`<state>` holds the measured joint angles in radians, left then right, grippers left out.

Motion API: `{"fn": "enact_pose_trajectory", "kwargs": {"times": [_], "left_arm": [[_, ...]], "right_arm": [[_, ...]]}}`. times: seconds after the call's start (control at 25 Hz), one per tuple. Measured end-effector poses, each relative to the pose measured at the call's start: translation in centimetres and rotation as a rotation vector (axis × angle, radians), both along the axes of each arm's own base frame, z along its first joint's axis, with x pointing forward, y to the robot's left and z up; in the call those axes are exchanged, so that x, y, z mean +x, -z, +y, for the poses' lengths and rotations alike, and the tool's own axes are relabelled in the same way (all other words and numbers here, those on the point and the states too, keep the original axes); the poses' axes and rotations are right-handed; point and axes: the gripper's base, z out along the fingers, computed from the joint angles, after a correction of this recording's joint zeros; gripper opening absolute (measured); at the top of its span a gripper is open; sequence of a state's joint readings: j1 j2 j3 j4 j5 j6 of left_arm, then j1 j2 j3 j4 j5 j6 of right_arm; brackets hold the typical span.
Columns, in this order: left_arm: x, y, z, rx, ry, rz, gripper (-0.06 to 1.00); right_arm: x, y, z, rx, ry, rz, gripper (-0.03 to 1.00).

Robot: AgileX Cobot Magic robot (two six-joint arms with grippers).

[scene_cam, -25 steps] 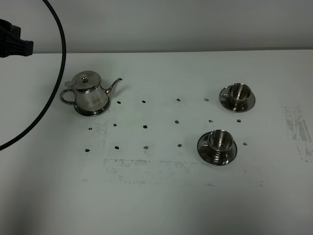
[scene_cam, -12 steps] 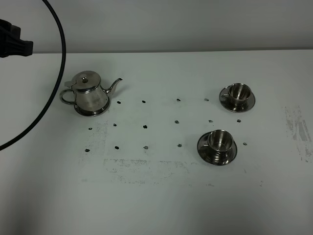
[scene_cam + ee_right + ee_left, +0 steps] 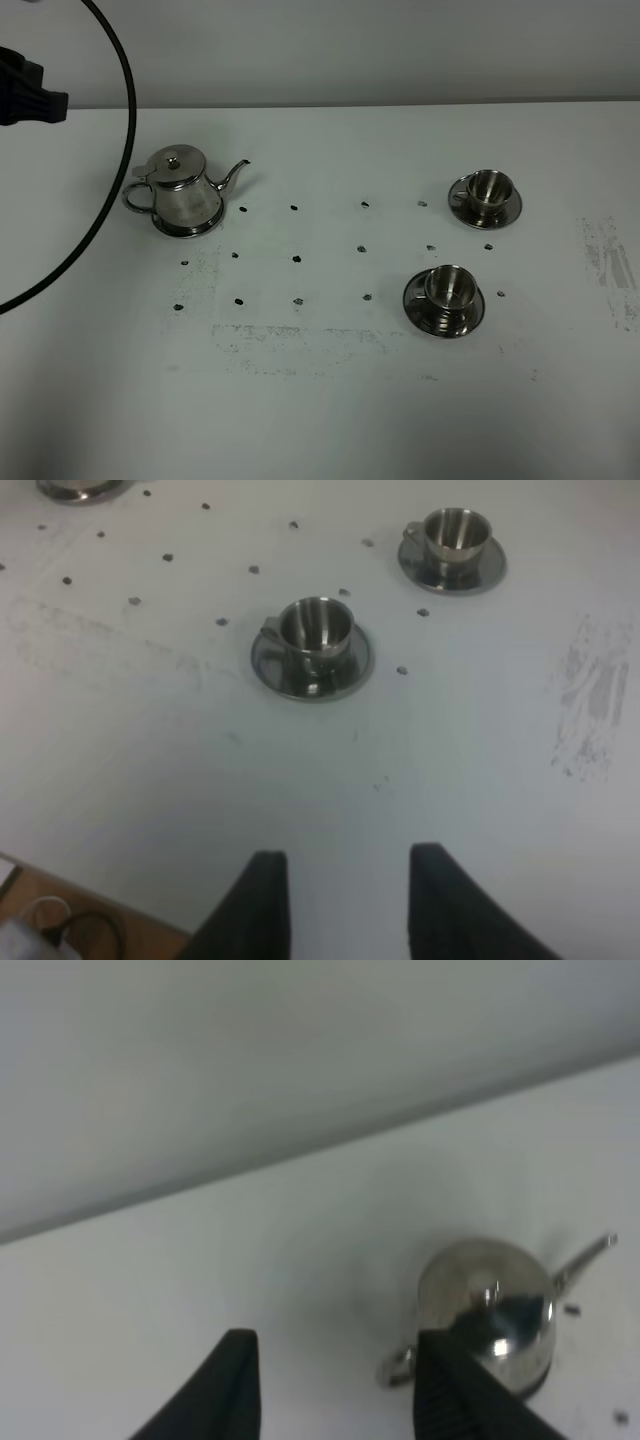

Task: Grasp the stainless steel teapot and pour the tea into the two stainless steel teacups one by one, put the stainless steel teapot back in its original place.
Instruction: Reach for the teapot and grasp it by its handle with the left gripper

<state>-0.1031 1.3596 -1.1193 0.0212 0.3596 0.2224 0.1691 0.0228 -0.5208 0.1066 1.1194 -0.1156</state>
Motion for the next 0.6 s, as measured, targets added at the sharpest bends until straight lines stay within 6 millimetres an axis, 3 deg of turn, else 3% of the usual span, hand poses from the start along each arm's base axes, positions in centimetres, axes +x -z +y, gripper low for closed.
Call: {"fn": "enact_pose_trajectory", "kwargs": {"times": [0.28,0.44,0.6], "left_arm": [[-0.7,0.3,0.1,0.192,0.144,0.129,0.37],[0.6,-1.6,0.0,0.218,0.165,0.153,0.34],[2.5,-2.0,-0.2,0.265,0.214,0.233,0.32]], "right_arm": [[0.0,0.0,0.0,0.005,0.0,0.001,0.31],[0.0,0.0,0.0,0.005,0.0,0.001,0.31],[0.0,0.0,0.0,0.005,0.0,0.001,0.31]]}}
